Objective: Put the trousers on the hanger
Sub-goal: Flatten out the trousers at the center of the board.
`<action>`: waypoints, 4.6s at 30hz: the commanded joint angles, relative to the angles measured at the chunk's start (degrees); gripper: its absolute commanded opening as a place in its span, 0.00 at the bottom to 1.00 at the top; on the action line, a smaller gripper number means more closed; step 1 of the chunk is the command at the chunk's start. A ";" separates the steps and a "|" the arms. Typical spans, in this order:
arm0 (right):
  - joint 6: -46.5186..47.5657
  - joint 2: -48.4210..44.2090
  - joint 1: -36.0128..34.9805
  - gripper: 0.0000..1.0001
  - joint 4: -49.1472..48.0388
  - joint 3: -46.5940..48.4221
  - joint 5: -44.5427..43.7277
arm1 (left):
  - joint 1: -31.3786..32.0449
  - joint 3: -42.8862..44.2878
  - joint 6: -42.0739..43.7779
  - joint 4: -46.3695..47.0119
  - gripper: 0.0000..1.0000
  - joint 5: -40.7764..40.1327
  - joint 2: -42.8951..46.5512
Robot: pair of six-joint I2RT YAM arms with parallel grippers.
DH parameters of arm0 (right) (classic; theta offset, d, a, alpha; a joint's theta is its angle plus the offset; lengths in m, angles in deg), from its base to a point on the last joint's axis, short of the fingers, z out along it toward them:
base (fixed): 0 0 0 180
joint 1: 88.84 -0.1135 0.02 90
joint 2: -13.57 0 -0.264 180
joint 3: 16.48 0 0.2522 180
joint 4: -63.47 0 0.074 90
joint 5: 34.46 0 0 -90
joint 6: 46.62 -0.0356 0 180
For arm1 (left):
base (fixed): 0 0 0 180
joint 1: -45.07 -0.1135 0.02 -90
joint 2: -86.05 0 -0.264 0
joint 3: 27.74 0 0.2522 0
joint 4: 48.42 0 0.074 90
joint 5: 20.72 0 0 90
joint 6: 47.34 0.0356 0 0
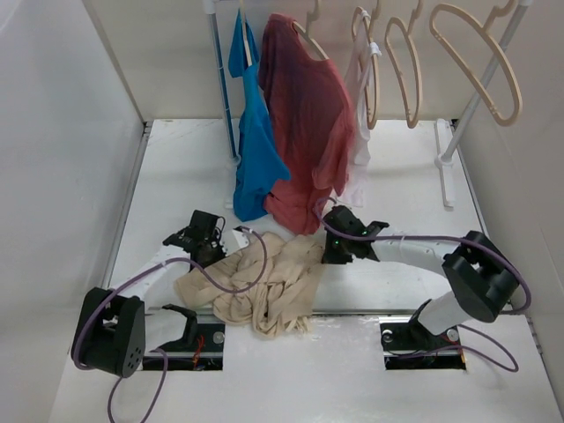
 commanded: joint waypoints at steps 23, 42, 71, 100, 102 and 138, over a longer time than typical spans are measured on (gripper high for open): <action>10.05 -34.43 29.43 0.00 29.86 21.67 -19.00 | -13.96 40.76 -9.61 -16.06 0.00 9.39 -2.96; 21.39 -4.18 41.39 1.00 27.04 38.73 -4.24 | -3.87 52.81 -24.72 -11.15 0.70 8.07 -26.33; 14.89 -2.01 46.92 0.00 9.29 0.95 8.51 | 17.24 17.04 -20.77 -4.90 0.00 -4.57 -9.68; 15.67 -0.56 46.92 0.77 27.64 47.58 8.32 | -17.60 53.78 -21.90 -7.37 0.43 -5.98 -22.20; 18.75 6.15 46.92 1.00 31.08 48.85 8.33 | -16.01 52.56 -20.77 -7.90 0.72 -4.41 -20.98; 14.80 -3.51 50.79 0.13 10.62 2.09 7.53 | 37.20 25.57 -25.24 3.72 0.00 6.50 -26.79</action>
